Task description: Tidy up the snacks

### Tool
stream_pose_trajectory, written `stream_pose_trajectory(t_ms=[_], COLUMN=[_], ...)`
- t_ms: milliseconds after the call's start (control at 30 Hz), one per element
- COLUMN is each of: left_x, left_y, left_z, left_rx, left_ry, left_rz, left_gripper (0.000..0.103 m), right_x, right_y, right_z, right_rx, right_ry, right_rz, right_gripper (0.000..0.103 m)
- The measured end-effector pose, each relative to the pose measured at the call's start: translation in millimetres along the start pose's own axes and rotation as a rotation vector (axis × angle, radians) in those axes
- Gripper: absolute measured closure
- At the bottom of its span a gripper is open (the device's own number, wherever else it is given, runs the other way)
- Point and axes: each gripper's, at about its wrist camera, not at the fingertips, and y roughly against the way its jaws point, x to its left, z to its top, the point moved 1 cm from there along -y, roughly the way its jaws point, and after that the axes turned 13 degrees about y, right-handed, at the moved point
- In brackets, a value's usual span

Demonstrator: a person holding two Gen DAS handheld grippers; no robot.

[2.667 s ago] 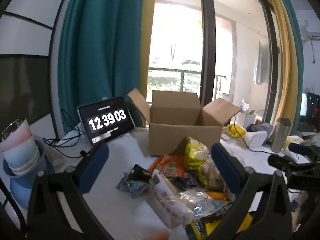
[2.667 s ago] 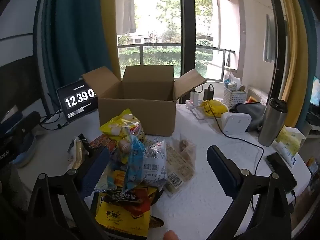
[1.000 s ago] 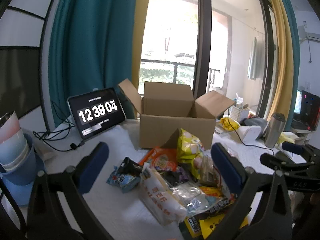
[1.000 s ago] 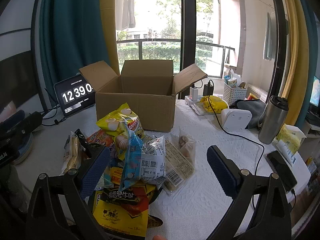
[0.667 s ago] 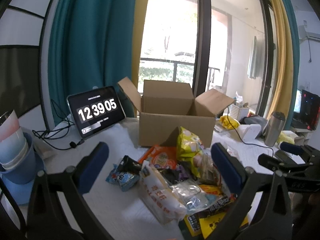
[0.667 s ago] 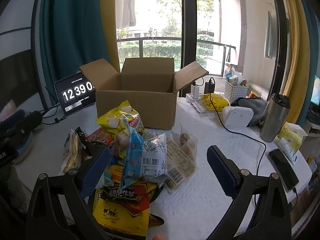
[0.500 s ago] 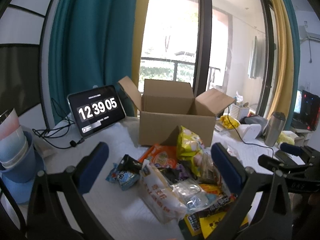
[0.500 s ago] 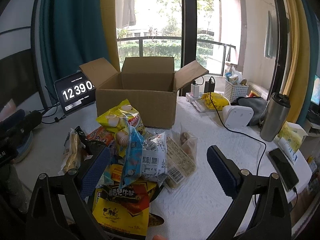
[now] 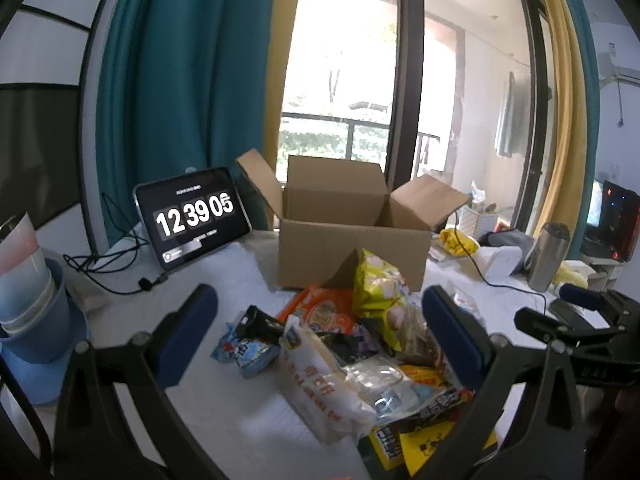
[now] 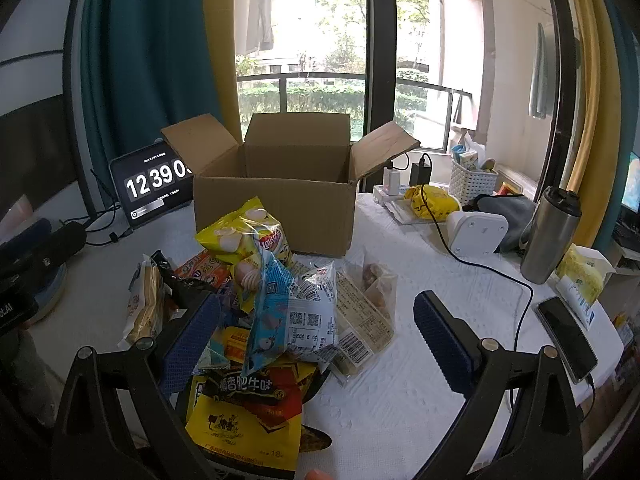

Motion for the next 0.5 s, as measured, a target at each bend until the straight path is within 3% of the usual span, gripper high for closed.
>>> stream_pose_trajectory(t_ms=[333,500], left_x=[1.7,11.7], left_y=[-9.1,-28.3], left_z=[-6.7,-22.4], left_rx=[0.034,0.119], left_ry=[0.003,0.033], left_rz=[0.005,0.012], left_gripper=[0.000,0.000], right_x=[3.7,3.6], right_y=[-6.4,-14.2], right_z=[-2.4,-9.3], right_rx=[0.019,0.040], right_ry=[0.005,0.001], right_rz=[0.001,0.003], right_gripper=[0.004,0.004])
